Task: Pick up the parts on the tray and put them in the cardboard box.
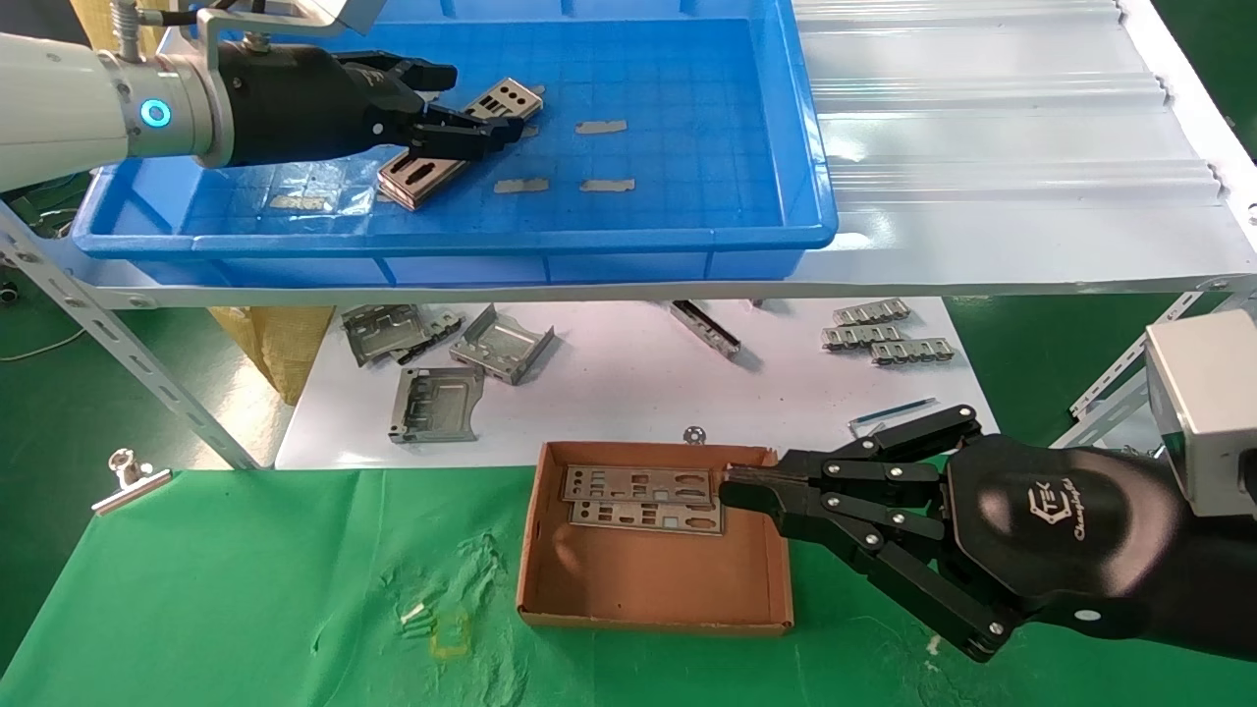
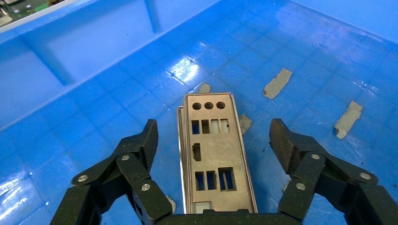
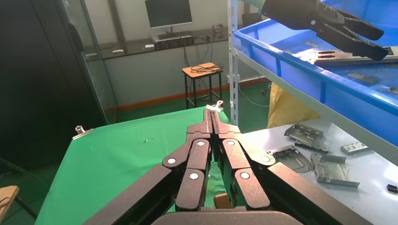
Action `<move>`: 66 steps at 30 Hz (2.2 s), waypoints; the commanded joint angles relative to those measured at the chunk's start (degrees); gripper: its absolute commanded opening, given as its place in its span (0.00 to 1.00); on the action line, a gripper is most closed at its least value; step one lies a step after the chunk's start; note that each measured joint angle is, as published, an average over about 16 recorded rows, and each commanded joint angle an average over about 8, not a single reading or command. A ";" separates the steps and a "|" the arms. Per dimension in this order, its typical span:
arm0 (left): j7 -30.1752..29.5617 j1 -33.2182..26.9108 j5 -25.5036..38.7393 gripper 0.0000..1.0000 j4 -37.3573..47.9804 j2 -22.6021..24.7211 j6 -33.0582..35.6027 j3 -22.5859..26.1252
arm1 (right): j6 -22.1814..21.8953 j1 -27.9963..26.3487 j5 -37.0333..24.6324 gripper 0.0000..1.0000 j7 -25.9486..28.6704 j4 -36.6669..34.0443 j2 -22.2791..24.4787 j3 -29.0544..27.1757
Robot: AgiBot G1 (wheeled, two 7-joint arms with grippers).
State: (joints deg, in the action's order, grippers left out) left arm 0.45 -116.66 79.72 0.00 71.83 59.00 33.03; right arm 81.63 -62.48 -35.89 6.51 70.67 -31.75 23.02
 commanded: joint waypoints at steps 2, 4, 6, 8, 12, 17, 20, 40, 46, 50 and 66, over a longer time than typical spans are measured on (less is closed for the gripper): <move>-0.06 0.13 -0.03 0.02 0.10 0.02 -0.03 -0.03 | 0.00 0.00 0.00 0.00 0.00 0.00 0.00 0.00; -0.12 0.19 -0.01 0.00 0.13 0.06 0.04 -0.01 | 0.00 0.00 0.00 0.00 0.00 0.00 0.00 0.00; -0.15 0.19 0.02 0.00 0.13 0.07 0.13 0.01 | 0.00 0.00 0.00 0.00 0.00 0.00 0.00 0.00; -0.17 0.17 0.05 0.00 0.11 0.06 0.21 0.03 | 0.00 0.00 0.00 0.00 0.00 0.00 0.00 0.00; -0.21 0.16 0.12 0.00 0.10 0.04 0.28 0.09 | 0.00 0.00 0.00 0.00 0.00 0.00 0.00 0.00; -0.18 0.28 0.27 0.00 0.14 0.02 0.15 0.20 | 0.00 0.00 0.00 0.00 0.00 0.00 0.00 0.00; -0.11 0.30 0.26 0.00 0.07 0.00 0.04 0.19 | 0.00 0.00 0.00 0.00 0.00 0.00 0.00 0.00; 0.35 -0.49 0.15 0.00 -0.25 -0.31 1.28 0.12 | 0.00 0.00 0.00 0.00 0.00 0.00 0.00 0.00; 1.03 -0.66 0.45 0.56 -0.52 -0.44 1.55 0.33 | 0.00 0.00 0.00 0.00 0.00 0.00 0.00 0.00; 2.56 -0.97 0.89 1.00 -1.27 -0.70 2.36 0.63 | 0.00 0.00 0.00 0.00 0.00 0.00 0.00 0.00; 5.48 -1.85 1.77 1.00 -1.13 -0.96 4.69 1.25 | 0.00 0.00 0.00 0.00 0.00 0.00 0.00 0.00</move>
State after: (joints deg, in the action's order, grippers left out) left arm 5.78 -118.48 81.41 -1.11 70.88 63.72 34.23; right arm 81.63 -62.48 -35.89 6.51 70.67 -31.75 23.03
